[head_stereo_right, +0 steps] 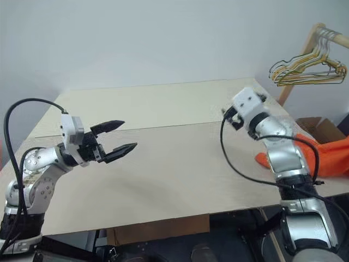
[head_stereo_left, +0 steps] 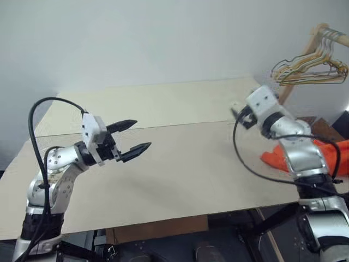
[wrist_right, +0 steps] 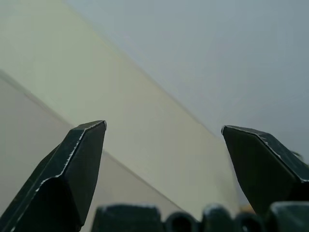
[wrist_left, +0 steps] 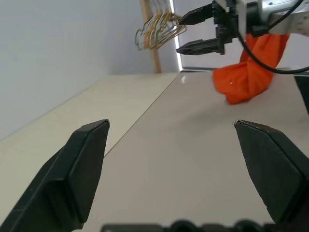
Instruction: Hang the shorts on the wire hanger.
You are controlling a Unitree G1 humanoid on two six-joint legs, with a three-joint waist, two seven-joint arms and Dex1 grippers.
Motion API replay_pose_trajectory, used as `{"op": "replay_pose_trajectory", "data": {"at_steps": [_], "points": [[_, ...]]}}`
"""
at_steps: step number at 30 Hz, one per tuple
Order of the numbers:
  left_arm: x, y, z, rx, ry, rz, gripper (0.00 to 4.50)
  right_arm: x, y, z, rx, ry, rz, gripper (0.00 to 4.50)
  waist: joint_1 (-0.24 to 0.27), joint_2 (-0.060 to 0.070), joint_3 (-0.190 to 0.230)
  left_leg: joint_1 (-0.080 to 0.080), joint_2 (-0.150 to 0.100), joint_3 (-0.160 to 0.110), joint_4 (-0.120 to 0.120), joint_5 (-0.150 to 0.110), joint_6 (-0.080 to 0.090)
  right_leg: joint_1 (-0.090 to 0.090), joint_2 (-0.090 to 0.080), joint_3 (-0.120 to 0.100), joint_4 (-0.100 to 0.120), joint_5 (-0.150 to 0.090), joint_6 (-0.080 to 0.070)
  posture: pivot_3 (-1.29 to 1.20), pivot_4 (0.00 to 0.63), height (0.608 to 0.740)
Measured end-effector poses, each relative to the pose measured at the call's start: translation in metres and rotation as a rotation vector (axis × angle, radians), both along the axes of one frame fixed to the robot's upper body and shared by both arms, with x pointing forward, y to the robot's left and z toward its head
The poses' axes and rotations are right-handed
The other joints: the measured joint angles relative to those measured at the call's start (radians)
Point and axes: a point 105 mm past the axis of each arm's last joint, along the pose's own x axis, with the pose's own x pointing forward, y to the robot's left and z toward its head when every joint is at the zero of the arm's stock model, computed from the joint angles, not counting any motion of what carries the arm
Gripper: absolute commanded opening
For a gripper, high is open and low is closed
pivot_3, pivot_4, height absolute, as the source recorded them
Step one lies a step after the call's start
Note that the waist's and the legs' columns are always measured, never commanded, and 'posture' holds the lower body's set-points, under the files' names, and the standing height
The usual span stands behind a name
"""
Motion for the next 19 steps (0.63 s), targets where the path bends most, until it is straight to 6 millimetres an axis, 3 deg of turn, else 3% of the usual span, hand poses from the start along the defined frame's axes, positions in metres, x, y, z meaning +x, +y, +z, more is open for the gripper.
{"op": "replay_pose_trajectory", "data": {"at_steps": [2,5,8,19], "points": [[-0.004,0.003,-0.009,0.026,0.025,0.022,4.5,-0.011,0.012,-0.022,-0.063,0.058,0.094,4.46,0.019,-0.001,0.001,0.0,0.0,0.002,0.0,0.0,0.0,0.0,0.0,0.0,0.0,0.0,0.0,0.03,0.0,0.74],[-0.008,0.006,-0.02,0.06,0.048,0.051,4.5,-0.022,0.022,-0.038,-0.126,0.099,0.178,4.46,0.045,-0.001,0.001,0.0,0.0,0.005,0.0,0.0,0.0,0.0,0.0,0.0,0.001,0.0,0.0,0.05,0.0,0.74],[-0.012,0.009,-0.033,0.081,0.081,0.082,4.5,-0.029,0.032,-0.044,-0.153,0.124,0.249,4.46,0.063,-0.002,0.001,0.001,0.001,0.006,0.0,0.0,0.0,0.0,0.001,0.0,0.001,0.0,-0.001,0.06,0.0,0.74],[-0.013,0.007,-0.046,0.121,0.141,0.097,4.5,-0.035,0.034,-0.054,-0.218,0.142,0.286,4.46,0.106,-0.007,0.001,0.001,0.001,0.007,0.001,0.0,-0.001,0.0,0.002,0.0,0.001,0.001,-0.002,0.05,0.0,0.74]]}}
